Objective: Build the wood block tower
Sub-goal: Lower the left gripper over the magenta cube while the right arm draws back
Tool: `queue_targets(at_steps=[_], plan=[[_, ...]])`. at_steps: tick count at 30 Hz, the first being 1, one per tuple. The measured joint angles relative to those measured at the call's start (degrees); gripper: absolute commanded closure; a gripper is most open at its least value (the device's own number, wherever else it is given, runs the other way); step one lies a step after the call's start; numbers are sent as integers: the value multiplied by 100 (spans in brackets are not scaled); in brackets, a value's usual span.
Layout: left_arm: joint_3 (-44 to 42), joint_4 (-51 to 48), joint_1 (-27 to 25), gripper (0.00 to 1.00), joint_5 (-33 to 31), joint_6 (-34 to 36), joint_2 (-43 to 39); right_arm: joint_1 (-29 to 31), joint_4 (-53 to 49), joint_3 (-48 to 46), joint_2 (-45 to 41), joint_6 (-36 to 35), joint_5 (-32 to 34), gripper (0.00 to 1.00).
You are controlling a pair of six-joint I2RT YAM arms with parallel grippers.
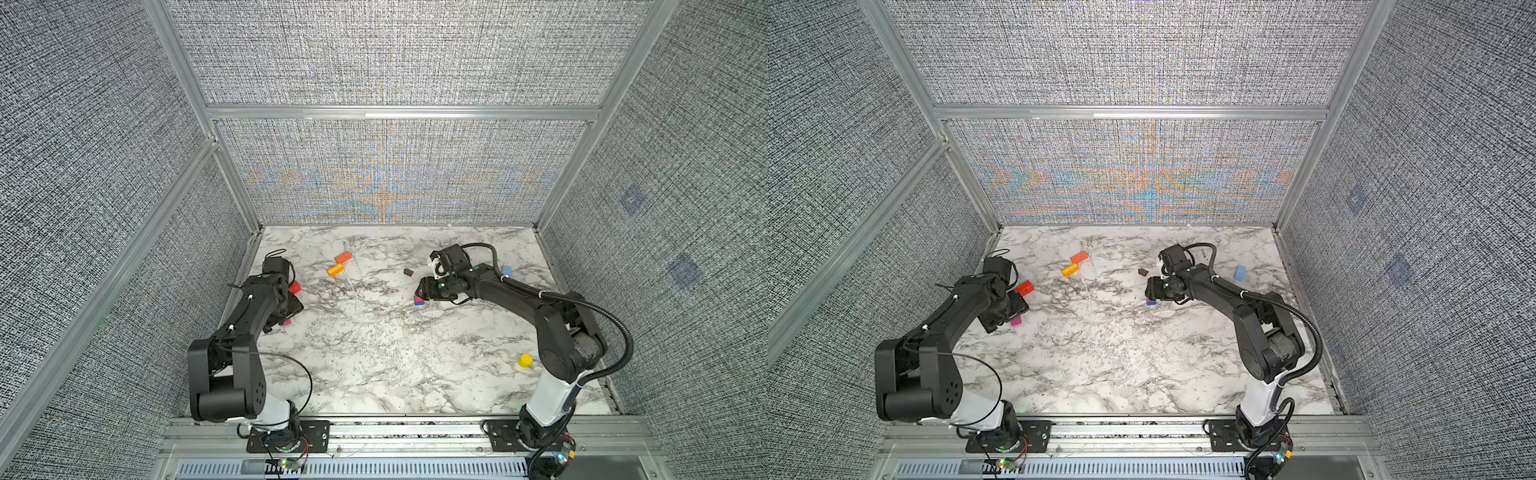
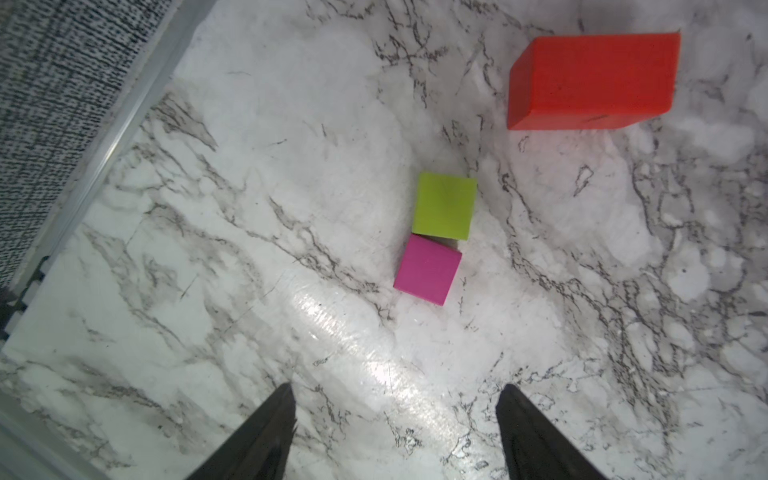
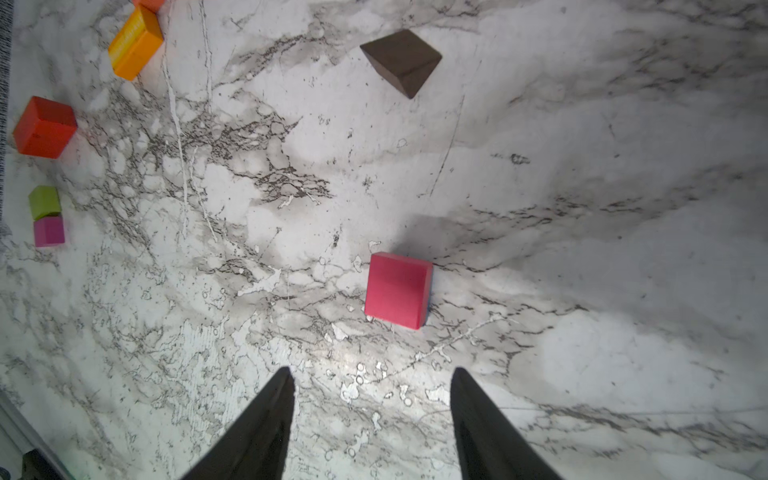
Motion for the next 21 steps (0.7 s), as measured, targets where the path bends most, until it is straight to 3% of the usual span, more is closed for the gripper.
queue_targets(at_steps=[3,8,12,21], plan=[[227,31,-2,22,46,98,398,-85,409,-337,-236,52,-94,2],[409,33,-2,29,70,247,745,-107,927,-610,-437,140,-205,1],[481,35,-2,45,59,337,916,-179,1193,-717,-481,205,-229,1],[450,66,-2,40,59,461,1130,-291,1488,-916,-584,310,-367,1]])
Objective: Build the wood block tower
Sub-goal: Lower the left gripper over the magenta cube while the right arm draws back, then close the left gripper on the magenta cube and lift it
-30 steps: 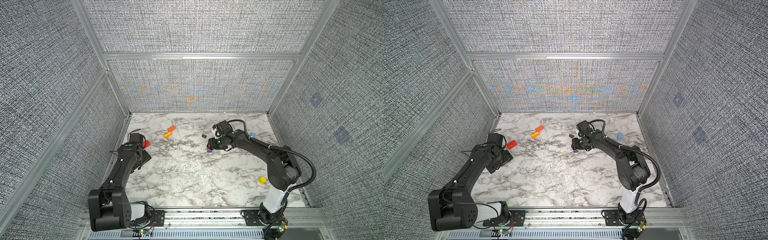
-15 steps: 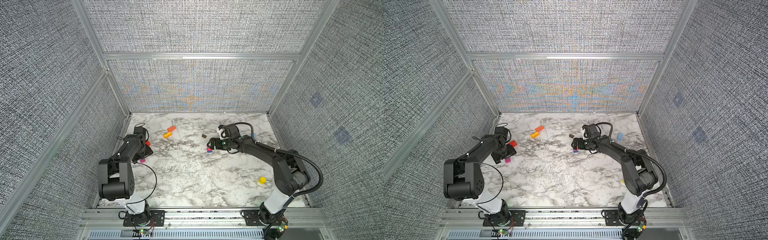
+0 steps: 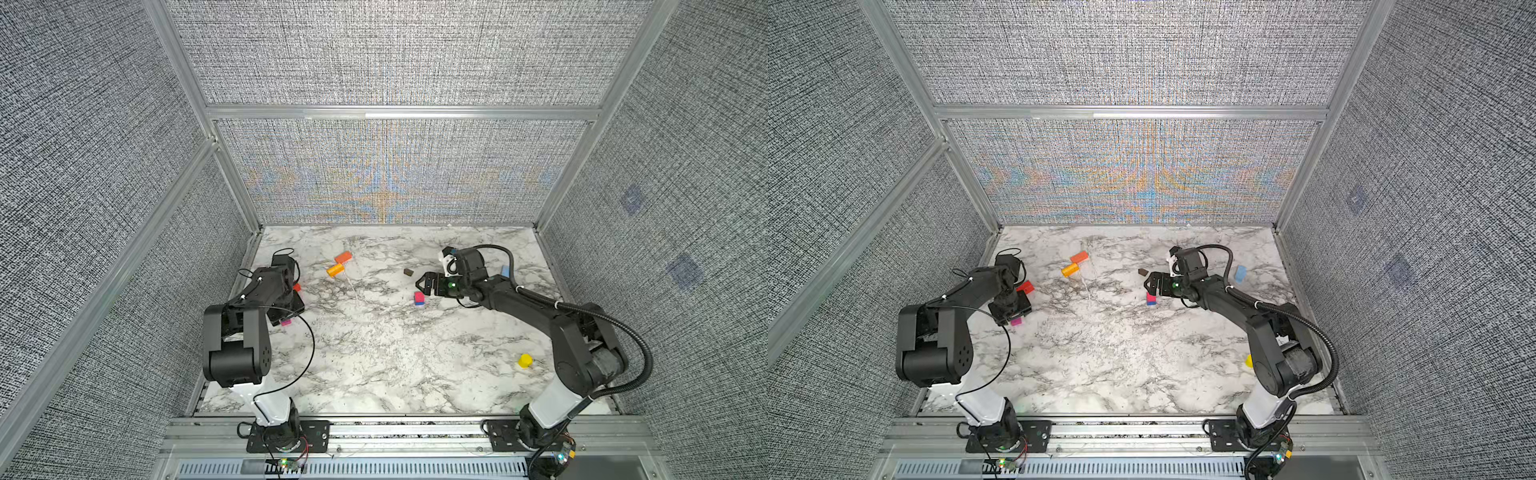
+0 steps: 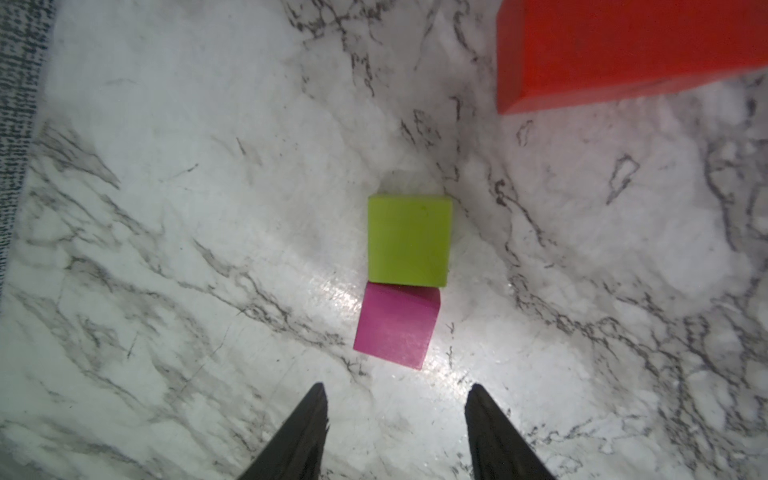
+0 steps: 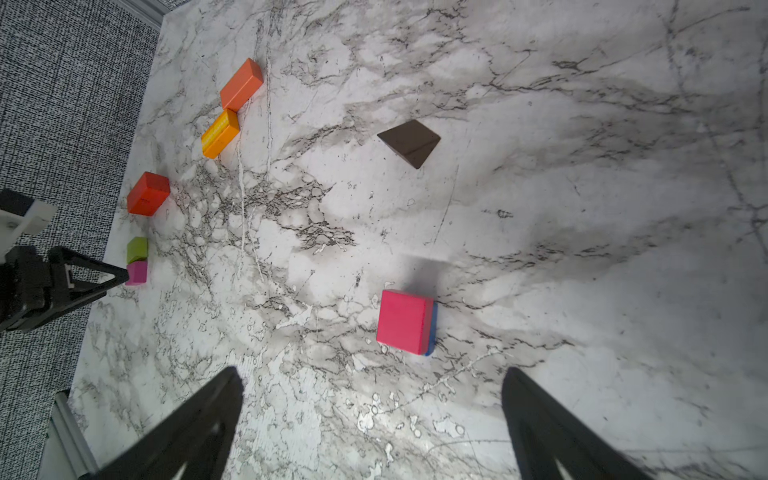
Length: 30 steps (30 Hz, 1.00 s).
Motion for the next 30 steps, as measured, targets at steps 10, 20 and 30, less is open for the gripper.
queue_targets(at_steps=[10,20,30], plan=[[-236,385,129,45,168,131,87,0,170,-33,-11,55,-142,1],[-389,597,195,61,247,155,114,-9,203,-66,-22,52,-181,1],[-382,658,199,71,282,170,157,-179,343,-192,-13,144,-402,1]])
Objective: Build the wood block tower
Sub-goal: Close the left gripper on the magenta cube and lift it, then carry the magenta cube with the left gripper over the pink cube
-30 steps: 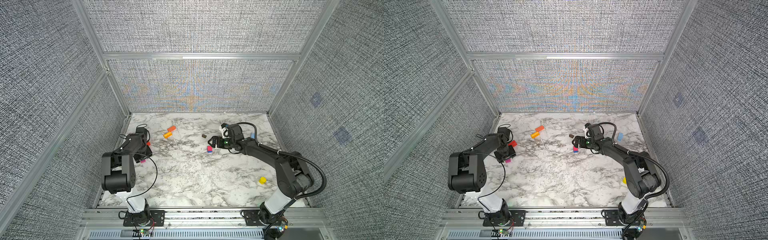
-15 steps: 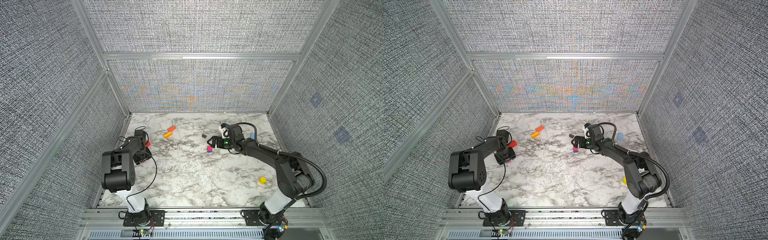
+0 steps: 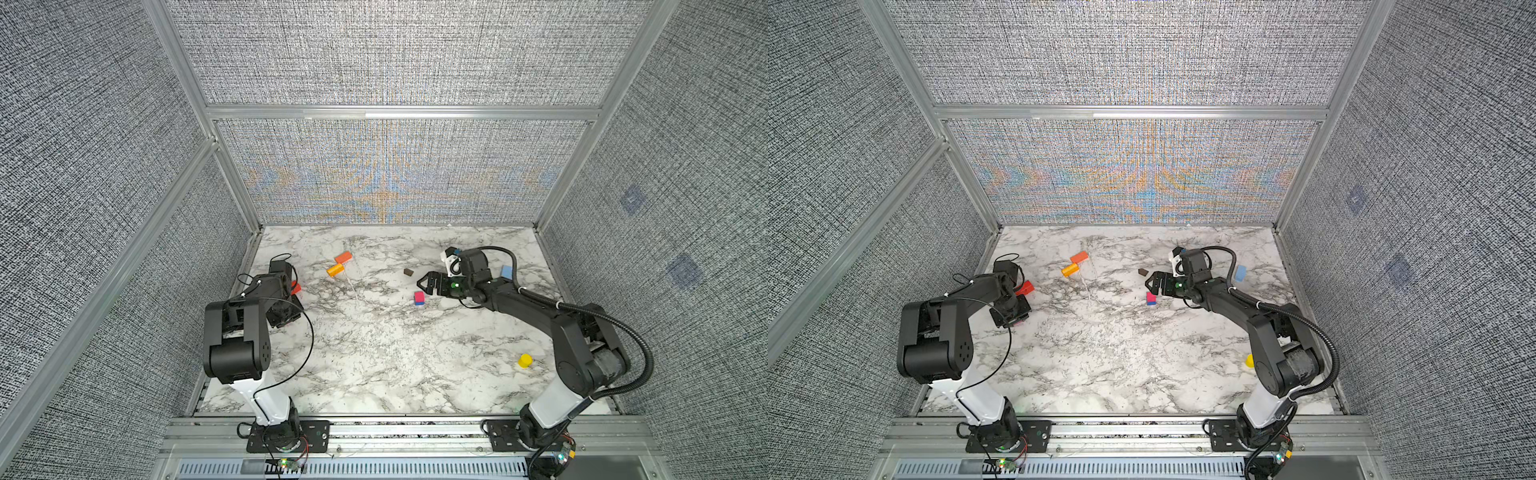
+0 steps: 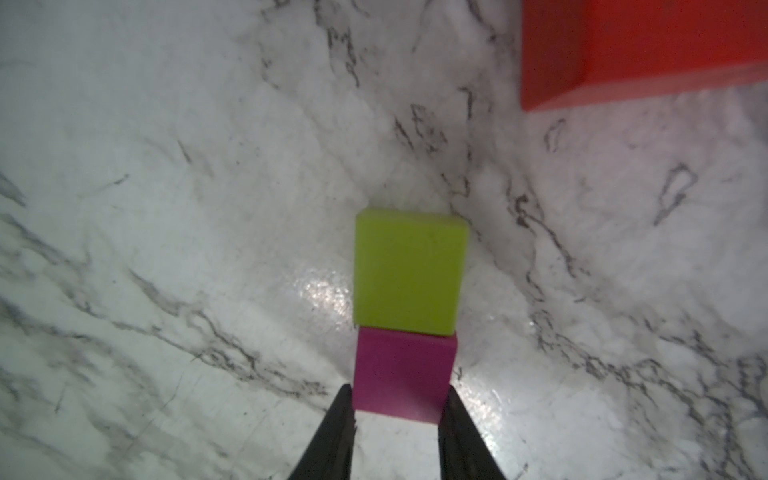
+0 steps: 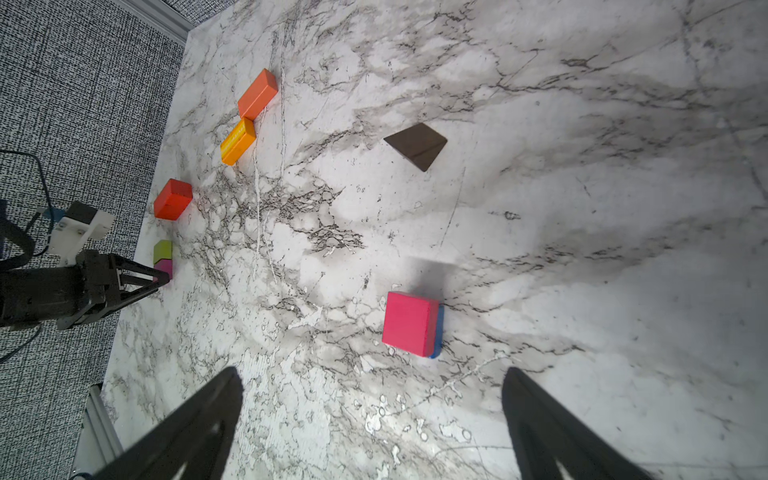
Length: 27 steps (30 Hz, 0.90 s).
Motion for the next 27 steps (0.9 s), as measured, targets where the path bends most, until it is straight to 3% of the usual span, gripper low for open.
queue_targets(at_steps=[7,13,21,27], plan=[[-9,-72,-76,71,219,0,-227,-61,149,-39,57,127,-195,1],[269,-367,-507,71,275,-2,-474,-378,555,-306,125,411,-629,1],[1355,-935,-1600,71,229,-35,-490,-647,581,-437,22,553,-817,1],[2476,-1462,-2522,71,-31,-306,72,-914,328,-531,-164,597,-457,1]])
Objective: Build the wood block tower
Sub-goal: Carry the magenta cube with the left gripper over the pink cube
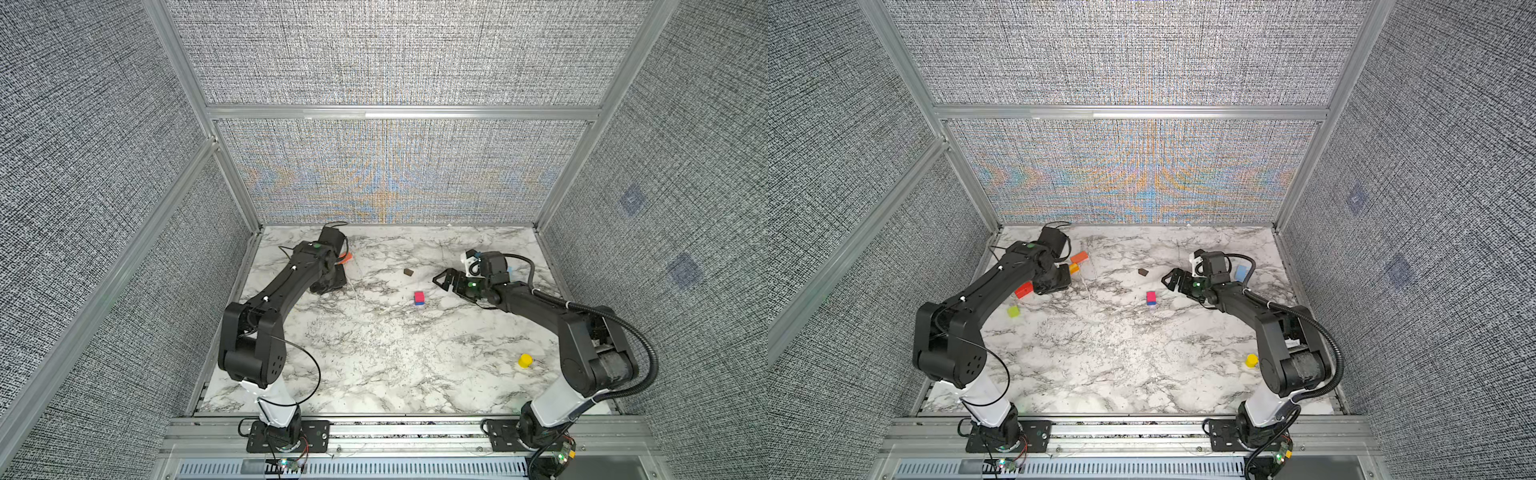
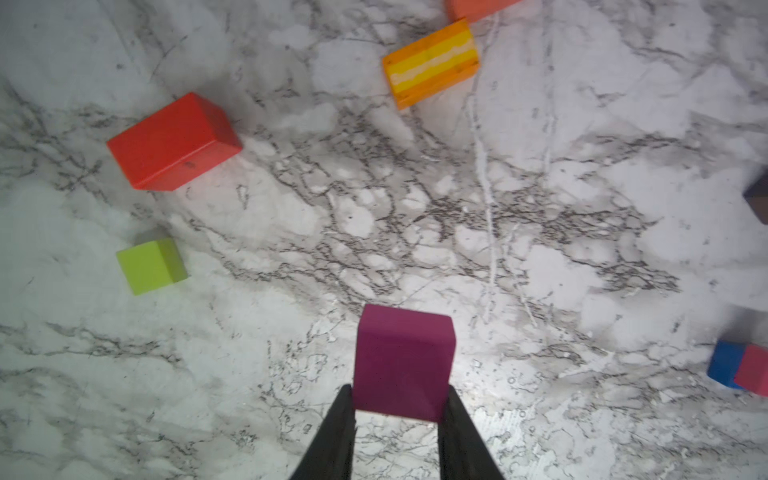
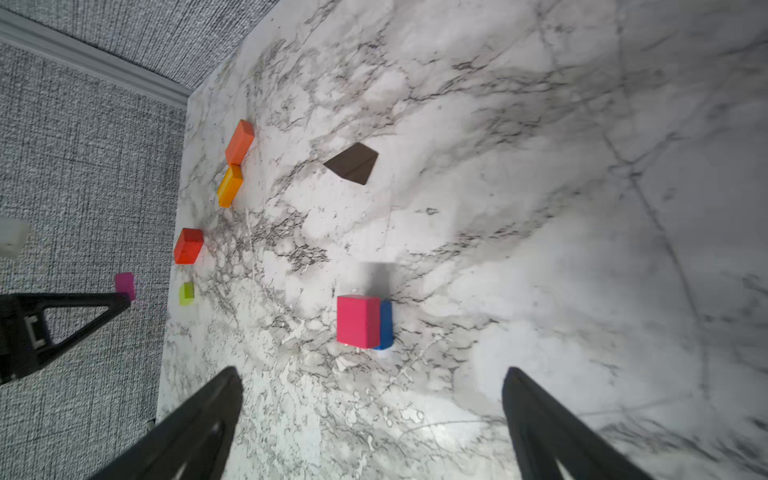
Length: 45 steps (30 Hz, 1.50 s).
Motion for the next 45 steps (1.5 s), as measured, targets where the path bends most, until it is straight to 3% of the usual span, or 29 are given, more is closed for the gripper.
queue_targets(at_steps=[10,18,29,45], plan=[[1867,-514,-1425,71,-225,-780,1394,-286,-39,-238,-157,258,424,1],[2802,-560,-2057,71,-291,-1421,2201,-396,9,-382,-164,345,632,1],[3947,-719,-2520,71,-269,-1926,3117,-518,144,-485,52,411,723,1],[4048,-802,-2710,71,-175,-2398,3327,-603,291,-579,50,501,828,1]])
